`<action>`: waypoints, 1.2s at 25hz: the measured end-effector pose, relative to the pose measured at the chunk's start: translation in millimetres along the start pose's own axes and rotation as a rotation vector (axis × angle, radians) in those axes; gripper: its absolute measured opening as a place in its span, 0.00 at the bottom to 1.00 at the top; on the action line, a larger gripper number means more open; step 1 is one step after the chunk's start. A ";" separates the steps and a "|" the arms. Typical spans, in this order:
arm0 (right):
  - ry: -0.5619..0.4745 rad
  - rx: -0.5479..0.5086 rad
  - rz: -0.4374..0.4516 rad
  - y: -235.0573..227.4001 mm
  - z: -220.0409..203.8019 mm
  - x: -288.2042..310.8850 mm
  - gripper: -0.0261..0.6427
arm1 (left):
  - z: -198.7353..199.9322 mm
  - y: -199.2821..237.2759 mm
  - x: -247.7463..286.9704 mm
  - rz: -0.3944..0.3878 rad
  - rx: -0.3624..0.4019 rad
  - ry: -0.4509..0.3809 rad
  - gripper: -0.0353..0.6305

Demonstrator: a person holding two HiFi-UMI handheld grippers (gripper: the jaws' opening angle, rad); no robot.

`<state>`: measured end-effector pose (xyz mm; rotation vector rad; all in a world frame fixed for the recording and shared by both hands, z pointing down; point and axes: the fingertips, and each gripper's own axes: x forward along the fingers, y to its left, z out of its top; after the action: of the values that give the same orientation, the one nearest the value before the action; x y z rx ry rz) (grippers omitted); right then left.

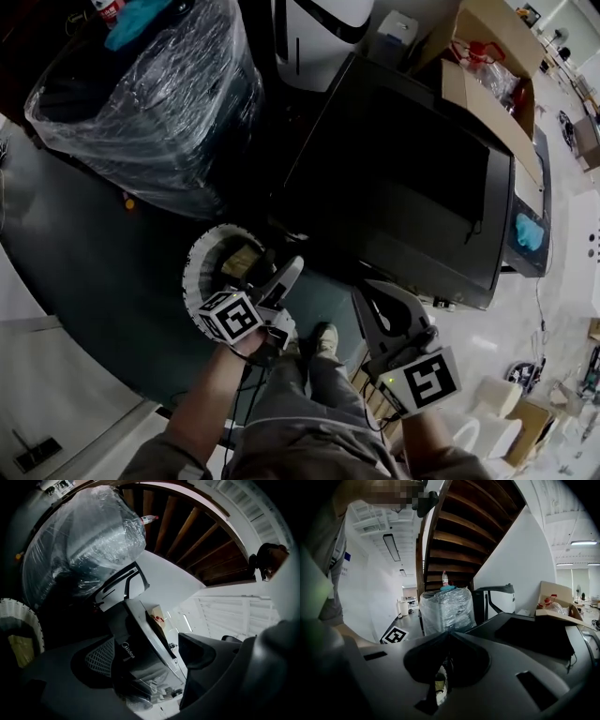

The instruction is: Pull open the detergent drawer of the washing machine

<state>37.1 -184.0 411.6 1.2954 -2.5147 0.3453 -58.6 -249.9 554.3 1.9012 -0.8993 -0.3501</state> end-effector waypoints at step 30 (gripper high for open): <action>0.053 0.116 0.045 -44.6 -68.8 29.8 0.08 | -42.8 38.7 65.8 -0.116 -0.333 -0.135 0.72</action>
<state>67.2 -208.2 489.8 1.2551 -2.5159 0.5359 -5.5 -279.3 617.4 1.6383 -0.7658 -0.6623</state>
